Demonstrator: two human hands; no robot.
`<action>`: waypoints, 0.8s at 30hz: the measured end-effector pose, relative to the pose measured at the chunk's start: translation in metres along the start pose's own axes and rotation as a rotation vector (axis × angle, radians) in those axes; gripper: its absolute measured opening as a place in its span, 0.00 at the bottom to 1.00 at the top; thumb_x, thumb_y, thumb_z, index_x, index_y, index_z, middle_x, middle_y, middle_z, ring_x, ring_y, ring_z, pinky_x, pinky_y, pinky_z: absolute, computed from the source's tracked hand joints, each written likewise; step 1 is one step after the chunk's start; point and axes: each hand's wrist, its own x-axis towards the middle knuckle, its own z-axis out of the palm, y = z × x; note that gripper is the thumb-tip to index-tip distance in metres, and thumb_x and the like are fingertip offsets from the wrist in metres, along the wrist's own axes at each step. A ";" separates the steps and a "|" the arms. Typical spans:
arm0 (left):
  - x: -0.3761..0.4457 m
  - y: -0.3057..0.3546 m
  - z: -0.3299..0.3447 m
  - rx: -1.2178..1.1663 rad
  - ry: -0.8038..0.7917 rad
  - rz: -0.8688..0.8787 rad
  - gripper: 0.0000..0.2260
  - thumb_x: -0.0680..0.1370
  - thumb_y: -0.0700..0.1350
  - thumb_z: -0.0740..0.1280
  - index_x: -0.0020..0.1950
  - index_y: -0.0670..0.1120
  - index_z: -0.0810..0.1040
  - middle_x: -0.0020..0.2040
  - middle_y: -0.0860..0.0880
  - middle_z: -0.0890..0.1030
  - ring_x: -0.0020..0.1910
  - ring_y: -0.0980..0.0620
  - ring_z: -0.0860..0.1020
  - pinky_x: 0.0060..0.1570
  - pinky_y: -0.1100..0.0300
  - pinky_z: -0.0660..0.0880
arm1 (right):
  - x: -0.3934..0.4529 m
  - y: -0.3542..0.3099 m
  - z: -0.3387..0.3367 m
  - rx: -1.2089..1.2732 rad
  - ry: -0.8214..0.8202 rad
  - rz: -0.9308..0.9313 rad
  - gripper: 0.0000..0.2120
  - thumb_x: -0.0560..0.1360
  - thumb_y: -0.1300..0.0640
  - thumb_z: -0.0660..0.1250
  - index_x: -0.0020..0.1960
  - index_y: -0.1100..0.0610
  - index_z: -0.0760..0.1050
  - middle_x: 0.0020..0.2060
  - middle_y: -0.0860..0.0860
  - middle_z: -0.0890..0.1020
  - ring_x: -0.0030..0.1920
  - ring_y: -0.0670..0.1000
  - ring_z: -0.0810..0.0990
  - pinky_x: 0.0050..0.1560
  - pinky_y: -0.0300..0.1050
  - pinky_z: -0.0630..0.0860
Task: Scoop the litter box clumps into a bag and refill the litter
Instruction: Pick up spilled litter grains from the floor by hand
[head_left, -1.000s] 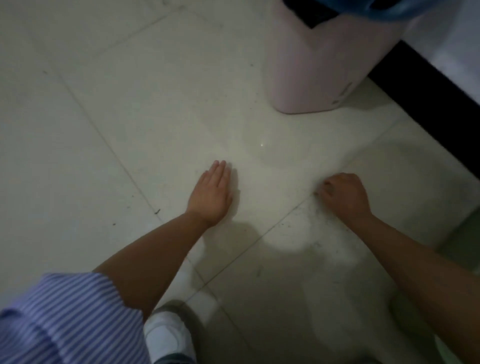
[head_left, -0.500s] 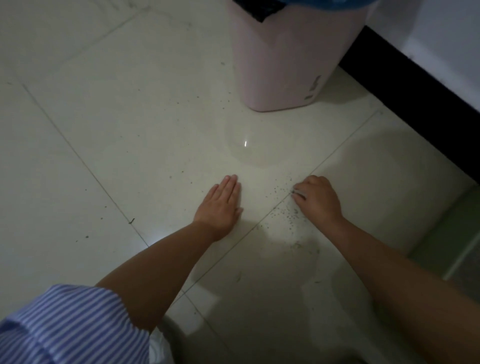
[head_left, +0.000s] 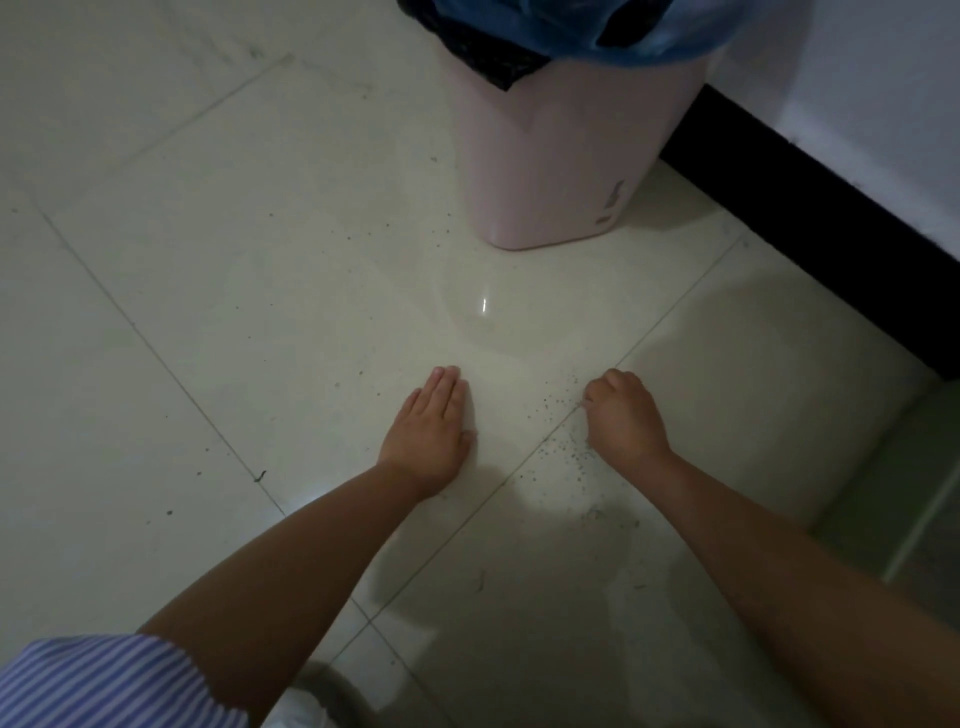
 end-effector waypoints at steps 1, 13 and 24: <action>0.000 -0.003 -0.001 -0.001 0.011 -0.009 0.27 0.81 0.52 0.42 0.76 0.40 0.41 0.77 0.44 0.40 0.76 0.49 0.40 0.74 0.59 0.40 | 0.002 0.003 -0.001 0.071 0.005 0.061 0.05 0.73 0.68 0.63 0.48 0.67 0.77 0.48 0.61 0.77 0.53 0.60 0.75 0.51 0.46 0.71; 0.001 -0.023 0.002 -0.056 0.098 -0.021 0.44 0.64 0.60 0.29 0.76 0.40 0.45 0.77 0.45 0.45 0.77 0.49 0.43 0.74 0.59 0.44 | -0.001 0.013 -0.014 0.726 -0.143 0.404 0.05 0.80 0.61 0.55 0.47 0.60 0.69 0.43 0.57 0.72 0.43 0.51 0.69 0.33 0.38 0.63; -0.001 -0.012 0.013 -0.057 0.142 -0.023 0.45 0.64 0.62 0.28 0.76 0.40 0.45 0.77 0.43 0.45 0.77 0.47 0.43 0.73 0.56 0.41 | -0.014 0.020 -0.010 0.237 -0.048 0.085 0.12 0.77 0.59 0.61 0.55 0.66 0.76 0.52 0.60 0.77 0.58 0.58 0.72 0.56 0.43 0.64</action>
